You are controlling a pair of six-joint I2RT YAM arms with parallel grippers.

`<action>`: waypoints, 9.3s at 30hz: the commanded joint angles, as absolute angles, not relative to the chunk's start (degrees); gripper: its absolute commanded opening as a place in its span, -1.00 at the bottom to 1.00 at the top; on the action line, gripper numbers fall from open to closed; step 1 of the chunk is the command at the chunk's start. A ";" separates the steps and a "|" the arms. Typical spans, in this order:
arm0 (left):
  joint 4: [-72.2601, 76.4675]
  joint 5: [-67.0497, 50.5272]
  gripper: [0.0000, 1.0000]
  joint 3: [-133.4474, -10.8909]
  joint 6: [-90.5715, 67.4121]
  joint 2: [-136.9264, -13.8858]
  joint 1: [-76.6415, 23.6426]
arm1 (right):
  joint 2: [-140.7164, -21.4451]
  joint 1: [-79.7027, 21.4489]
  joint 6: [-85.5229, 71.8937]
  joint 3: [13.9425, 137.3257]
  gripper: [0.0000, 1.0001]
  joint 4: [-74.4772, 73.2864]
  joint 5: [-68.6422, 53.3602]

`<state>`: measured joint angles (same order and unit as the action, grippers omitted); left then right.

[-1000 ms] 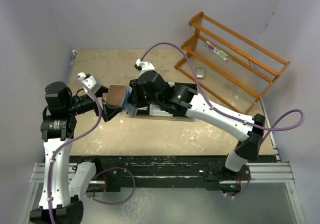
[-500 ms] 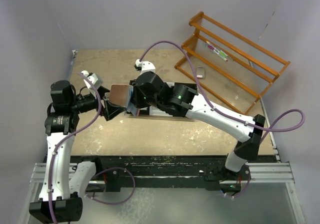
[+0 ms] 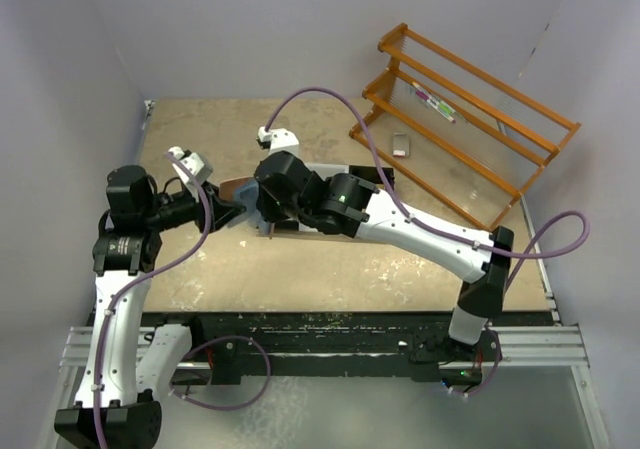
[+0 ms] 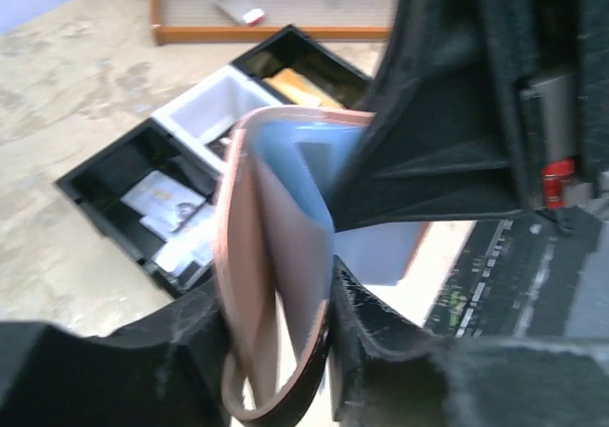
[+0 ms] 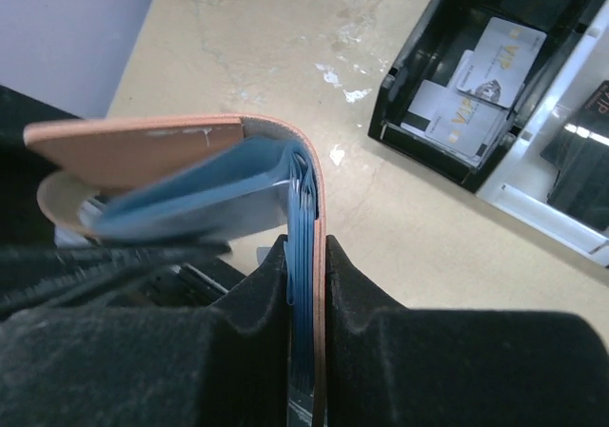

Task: Take the credit cards out of the card holder

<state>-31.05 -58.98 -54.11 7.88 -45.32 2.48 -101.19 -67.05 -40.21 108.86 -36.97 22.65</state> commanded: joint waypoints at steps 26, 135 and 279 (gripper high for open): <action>-41.91 -82.64 -1.00 -68.52 -0.78 -54.75 2.31 | -68.93 -56.55 -33.55 71.45 -0.83 3.58 -18.16; -2.35 -83.39 -1.00 -63.28 -50.97 -55.71 3.87 | -81.42 -44.74 -64.35 63.48 -0.97 45.64 -44.03; -2.66 -76.17 -1.00 -73.72 -52.07 -52.41 4.17 | -68.84 -39.73 -45.67 64.81 0.43 18.40 -40.12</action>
<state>-7.64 -75.09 -73.23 -49.08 -53.23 3.75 -69.25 -39.68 -47.27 63.64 20.47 -41.21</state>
